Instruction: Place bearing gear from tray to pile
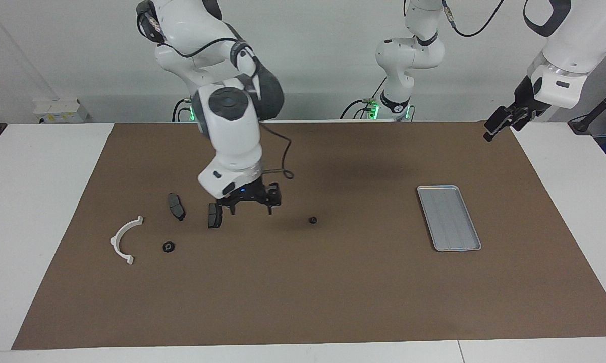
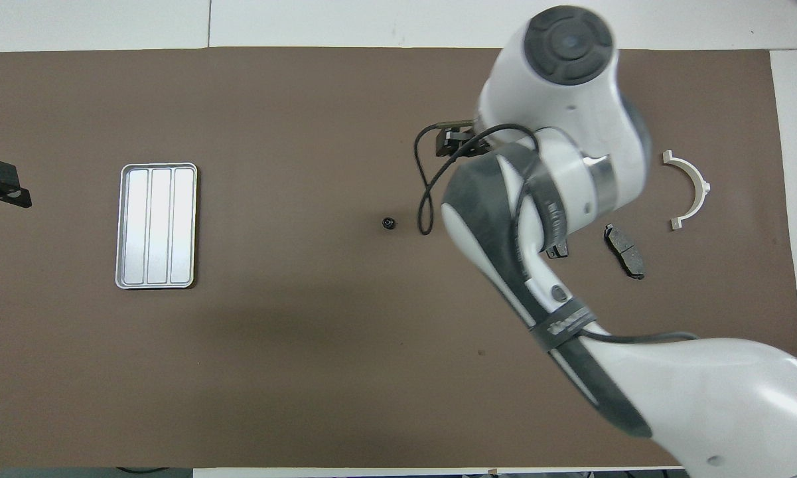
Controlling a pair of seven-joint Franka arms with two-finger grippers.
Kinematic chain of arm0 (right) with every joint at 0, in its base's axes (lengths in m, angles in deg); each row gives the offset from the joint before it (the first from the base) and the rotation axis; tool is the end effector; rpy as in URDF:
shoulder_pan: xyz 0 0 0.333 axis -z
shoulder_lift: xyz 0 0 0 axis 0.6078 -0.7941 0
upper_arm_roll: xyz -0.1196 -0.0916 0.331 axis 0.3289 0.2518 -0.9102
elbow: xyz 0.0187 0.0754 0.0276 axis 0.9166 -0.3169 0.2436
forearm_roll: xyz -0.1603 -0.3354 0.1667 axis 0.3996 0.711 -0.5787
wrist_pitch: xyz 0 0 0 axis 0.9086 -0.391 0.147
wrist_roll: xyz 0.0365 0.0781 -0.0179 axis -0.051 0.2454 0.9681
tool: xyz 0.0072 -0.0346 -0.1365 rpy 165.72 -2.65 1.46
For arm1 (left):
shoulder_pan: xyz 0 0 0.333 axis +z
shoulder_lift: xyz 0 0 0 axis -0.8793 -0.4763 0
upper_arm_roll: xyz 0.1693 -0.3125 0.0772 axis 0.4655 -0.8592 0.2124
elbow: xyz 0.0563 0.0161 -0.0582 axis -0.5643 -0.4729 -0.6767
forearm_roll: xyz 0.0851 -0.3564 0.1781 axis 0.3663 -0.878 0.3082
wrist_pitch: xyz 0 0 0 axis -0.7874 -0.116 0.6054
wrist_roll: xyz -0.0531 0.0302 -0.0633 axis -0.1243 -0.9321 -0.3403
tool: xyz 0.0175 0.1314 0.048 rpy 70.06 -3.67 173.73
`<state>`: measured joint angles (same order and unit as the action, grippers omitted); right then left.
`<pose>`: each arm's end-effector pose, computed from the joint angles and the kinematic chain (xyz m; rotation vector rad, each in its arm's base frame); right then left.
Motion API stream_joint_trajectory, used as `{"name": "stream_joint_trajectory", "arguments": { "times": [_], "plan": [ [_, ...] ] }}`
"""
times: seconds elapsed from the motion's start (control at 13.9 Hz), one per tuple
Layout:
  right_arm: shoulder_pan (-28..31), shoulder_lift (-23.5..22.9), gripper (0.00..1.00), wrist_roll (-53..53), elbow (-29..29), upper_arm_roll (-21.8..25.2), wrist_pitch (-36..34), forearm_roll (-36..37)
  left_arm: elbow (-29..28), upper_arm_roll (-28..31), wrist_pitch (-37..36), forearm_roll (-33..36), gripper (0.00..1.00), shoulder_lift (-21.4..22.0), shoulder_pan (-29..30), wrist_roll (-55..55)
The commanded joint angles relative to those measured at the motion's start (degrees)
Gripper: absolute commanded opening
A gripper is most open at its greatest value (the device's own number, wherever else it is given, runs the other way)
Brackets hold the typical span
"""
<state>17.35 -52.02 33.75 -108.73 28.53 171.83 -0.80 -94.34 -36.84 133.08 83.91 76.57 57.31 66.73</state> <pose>0.6726 0.3158 0.4725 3.1246 -0.0759 0.1033 0.5662 0.0239 0.6499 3.1016 0.4246 -0.0709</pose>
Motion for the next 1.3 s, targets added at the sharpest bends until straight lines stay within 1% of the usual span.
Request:
{"name": "stream_joint_trajectory", "arguments": {
  "times": [0.0, 0.07, 0.22, 0.36, 0.5, 0.72, 0.94, 1.23],
  "plan": [
    [-4.08, -3.90, 1.00, -6.12, 2.36, 0.11, 1.77, 1.36, 0.40, -0.84, -2.45, -0.63, 1.00, 0.73, 1.60, -2.09],
    [-5.65, -5.04, 1.00, -7.35, 2.36, 0.11, 3.00, 1.45, -0.20, -1.27, -1.68, -0.80, 1.00, 1.34, 1.60, -2.09],
    [-7.94, -7.85, 1.00, -10.07, 2.27, 0.20, 5.98, 1.79, -3.18, -3.20, 0.17, -0.81, 1.00, 2.83, 2.91, -2.18],
    [-8.48, -9.71, 1.00, -10.96, 1.92, 0.02, 9.06, 2.94, -2.76, -4.44, 0.26, -0.81, 1.00, 2.58, 3.10, -1.56],
    [-8.31, -10.76, 1.00, -10.88, 1.83, -0.06, 10.04, 1.98, -2.85, -4.35, -0.44, -0.28, 1.00, 2.84, 3.19, -2.09],
    [-8.30, -10.95, 1.00, -10.79, 1.05, -0.15, 10.57, 0.14, -2.41, -4.53, 0.00, -0.37, 1.00, 2.49, 3.36, -2.70],
    [-8.31, -10.94, 1.00, -10.53, -1.32, -0.15, 11.36, -0.31, -1.09, -6.72, -0.62, -0.45, 1.00, 2.05, 3.89, -4.73],
    [-8.22, -10.59, 1.00, -9.21, -4.23, -0.24, 11.71, -0.40, -0.91, -6.55, -0.97, -0.54, 1.00, 2.22, 4.07, -4.99]
  ]
}}
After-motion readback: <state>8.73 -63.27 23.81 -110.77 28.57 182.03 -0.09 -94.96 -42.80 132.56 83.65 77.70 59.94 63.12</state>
